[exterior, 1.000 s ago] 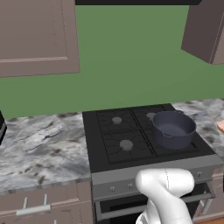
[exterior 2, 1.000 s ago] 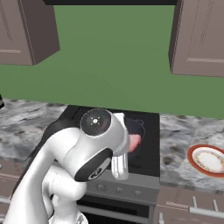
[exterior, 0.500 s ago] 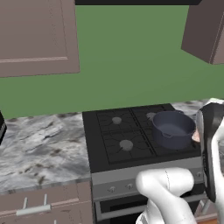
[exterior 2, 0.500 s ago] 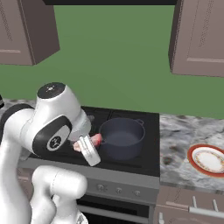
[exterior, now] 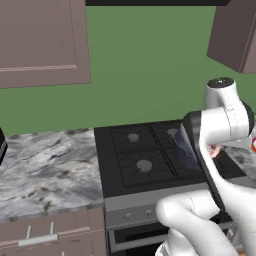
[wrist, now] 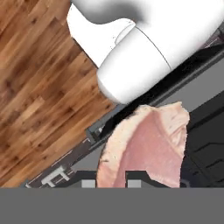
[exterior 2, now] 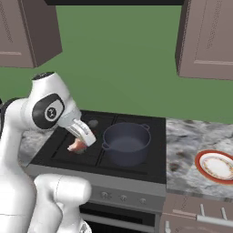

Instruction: Retrieve the frozen meat and place it in the pot on a burner. Then turn the burner on.

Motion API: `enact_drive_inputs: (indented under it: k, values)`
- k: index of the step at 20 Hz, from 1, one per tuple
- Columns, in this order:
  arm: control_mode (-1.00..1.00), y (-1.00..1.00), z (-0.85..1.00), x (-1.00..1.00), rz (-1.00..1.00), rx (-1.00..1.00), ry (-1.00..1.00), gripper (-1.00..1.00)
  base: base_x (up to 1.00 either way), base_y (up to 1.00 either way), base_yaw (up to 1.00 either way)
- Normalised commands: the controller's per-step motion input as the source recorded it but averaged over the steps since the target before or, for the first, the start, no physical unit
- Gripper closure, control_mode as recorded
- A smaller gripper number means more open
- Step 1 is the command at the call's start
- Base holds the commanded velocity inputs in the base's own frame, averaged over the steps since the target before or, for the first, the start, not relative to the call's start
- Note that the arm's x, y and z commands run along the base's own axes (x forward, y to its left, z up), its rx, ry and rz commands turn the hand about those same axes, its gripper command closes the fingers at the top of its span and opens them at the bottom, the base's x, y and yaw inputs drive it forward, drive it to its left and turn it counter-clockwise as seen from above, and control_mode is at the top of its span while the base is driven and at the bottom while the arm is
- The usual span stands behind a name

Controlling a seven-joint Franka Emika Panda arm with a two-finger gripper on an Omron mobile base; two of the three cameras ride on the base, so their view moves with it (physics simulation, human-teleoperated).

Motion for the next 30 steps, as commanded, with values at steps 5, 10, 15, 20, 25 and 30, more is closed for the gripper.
enact_drive_inputs:
  k: [5,10,15,20,25,30]
  values:
    - [-1.0,0.0,0.09,0.85,0.18,0.0,0.36,1.0,0.0,0.0,0.0]
    - [-1.0,-0.03,0.07,0.68,0.15,0.01,0.23,1.0,0.0,0.0,0.0]
    - [-1.0,-0.26,-0.18,0.54,0.02,0.17,0.05,1.0,0.0,0.0,0.0]
    - [-1.0,-0.17,-0.23,0.46,0.0,0.18,0.0,1.0,0.0,0.0,0.0]
    - [-1.0,-0.18,-0.27,0.29,0.0,0.05,0.0,1.0,0.0,0.0,0.0]
    - [-1.0,-0.09,-0.11,0.0,0.0,0.0,0.0,1.0,0.0,0.0,0.0]
